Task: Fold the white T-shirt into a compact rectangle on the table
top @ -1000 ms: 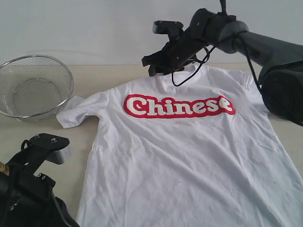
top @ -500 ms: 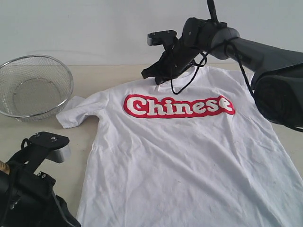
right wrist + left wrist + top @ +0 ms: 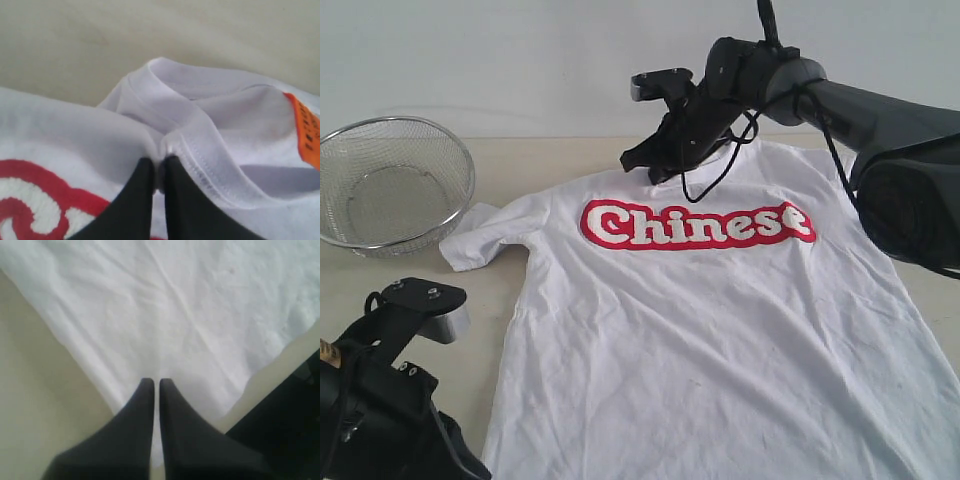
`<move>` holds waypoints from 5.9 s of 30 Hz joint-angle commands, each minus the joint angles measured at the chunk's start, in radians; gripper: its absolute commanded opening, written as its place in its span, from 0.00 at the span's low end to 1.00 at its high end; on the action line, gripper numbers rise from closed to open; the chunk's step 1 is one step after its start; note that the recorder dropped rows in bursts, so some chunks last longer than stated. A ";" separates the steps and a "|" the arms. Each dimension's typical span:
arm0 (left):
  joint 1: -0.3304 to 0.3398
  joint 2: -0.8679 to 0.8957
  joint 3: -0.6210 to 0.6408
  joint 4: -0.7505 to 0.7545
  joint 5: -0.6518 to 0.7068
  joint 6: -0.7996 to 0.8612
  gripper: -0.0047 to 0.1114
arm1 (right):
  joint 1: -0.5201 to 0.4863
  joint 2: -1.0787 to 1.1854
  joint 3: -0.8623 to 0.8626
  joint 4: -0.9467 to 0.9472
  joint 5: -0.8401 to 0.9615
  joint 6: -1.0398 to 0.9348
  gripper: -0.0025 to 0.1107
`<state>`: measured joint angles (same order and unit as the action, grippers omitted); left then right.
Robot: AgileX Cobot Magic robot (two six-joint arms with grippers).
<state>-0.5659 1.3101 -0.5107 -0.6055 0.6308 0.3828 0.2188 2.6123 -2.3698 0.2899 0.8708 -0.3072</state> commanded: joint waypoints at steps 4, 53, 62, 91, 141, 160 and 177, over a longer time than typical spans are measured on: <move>-0.004 -0.007 -0.003 0.000 -0.013 -0.009 0.08 | 0.001 -0.007 -0.007 -0.020 0.176 -0.037 0.02; -0.004 -0.007 -0.003 0.000 -0.011 0.002 0.08 | 0.023 0.132 -0.096 0.106 -0.260 -0.088 0.41; -0.004 -0.007 -0.003 0.000 -0.011 0.002 0.08 | 0.037 0.140 -0.096 -0.002 -0.231 -0.087 0.30; -0.004 -0.007 -0.003 -0.002 -0.006 -0.002 0.08 | 0.029 0.063 -0.096 -0.034 -0.375 0.009 0.02; -0.004 -0.007 -0.005 -0.002 -0.037 -0.009 0.08 | -0.106 -0.022 -0.096 -0.102 0.009 0.228 0.02; -0.004 -0.007 -0.170 0.072 0.042 -0.047 0.08 | -0.222 -0.240 0.188 0.008 0.130 0.177 0.02; -0.004 -0.007 -0.170 0.062 0.049 -0.054 0.08 | -0.438 -0.160 0.235 -0.018 0.041 0.135 0.02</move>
<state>-0.5659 1.3101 -0.6740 -0.5381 0.6703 0.3426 -0.2168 2.4244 -2.1404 0.2729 0.9272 -0.1560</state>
